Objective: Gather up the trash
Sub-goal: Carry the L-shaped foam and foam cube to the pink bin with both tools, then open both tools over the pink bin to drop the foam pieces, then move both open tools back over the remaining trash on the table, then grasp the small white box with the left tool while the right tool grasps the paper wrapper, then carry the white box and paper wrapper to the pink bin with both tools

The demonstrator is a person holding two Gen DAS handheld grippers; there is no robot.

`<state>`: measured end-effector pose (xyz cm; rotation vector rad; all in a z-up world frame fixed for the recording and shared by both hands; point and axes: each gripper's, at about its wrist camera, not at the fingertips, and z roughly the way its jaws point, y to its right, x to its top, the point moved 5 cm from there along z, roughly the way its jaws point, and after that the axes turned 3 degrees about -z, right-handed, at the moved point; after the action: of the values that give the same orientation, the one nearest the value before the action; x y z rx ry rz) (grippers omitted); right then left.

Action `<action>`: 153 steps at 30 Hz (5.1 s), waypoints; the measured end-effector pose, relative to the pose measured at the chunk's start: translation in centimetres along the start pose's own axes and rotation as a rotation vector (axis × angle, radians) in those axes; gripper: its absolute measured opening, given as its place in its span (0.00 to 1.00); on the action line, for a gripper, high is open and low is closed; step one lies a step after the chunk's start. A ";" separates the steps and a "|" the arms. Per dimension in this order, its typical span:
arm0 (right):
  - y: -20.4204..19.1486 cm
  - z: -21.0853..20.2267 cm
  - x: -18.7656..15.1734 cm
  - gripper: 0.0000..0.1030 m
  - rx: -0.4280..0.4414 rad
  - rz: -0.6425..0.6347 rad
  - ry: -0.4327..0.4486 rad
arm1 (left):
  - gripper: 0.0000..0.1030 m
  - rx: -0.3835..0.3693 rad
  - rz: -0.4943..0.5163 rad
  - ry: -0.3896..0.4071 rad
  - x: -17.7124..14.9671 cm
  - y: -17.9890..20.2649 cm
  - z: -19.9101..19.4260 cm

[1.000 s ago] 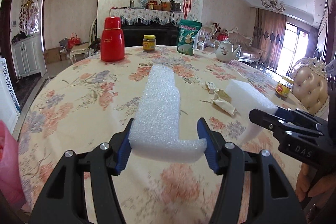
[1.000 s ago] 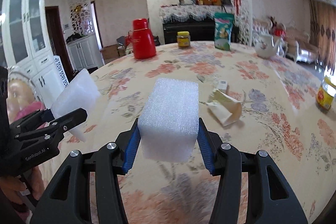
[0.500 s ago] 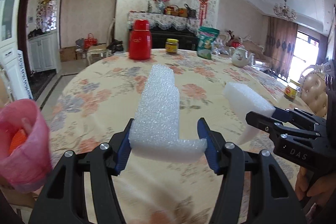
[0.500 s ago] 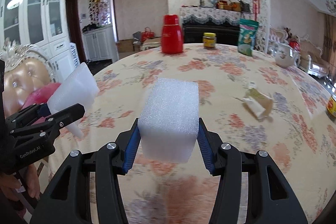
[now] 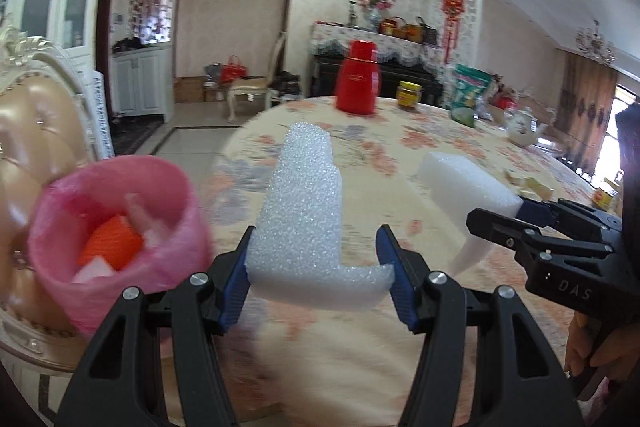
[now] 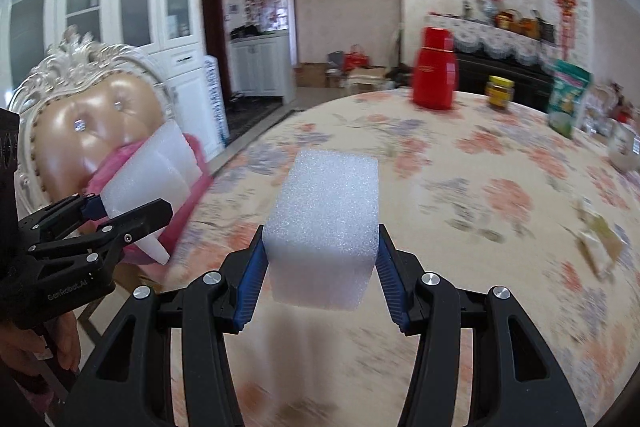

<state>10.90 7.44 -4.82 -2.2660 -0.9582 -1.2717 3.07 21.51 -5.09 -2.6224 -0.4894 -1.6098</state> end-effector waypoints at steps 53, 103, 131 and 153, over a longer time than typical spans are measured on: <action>-14.0 13.0 8.7 0.74 0.384 -0.078 0.005 | 0.94 0.445 -0.208 0.013 3.6 -22.5 -0.3; 40.5 0.0 -8.2 0.80 -0.365 0.415 -0.155 | 0.95 -0.248 0.199 -0.203 3.0 28.5 21.9; 46.5 -7.1 -10.8 0.12 -0.548 0.565 -0.020 | 0.63 -0.277 0.326 -0.425 1.9 49.7 37.1; 40.6 -4.8 -9.3 0.12 -0.453 0.479 -0.065 | 0.30 -0.333 0.324 -0.270 1.4 39.7 24.5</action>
<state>33.64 -27.48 -9.83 -2.6614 -0.1128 -1.2867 35.95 -11.36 -9.69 -2.9745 0.2187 -1.3416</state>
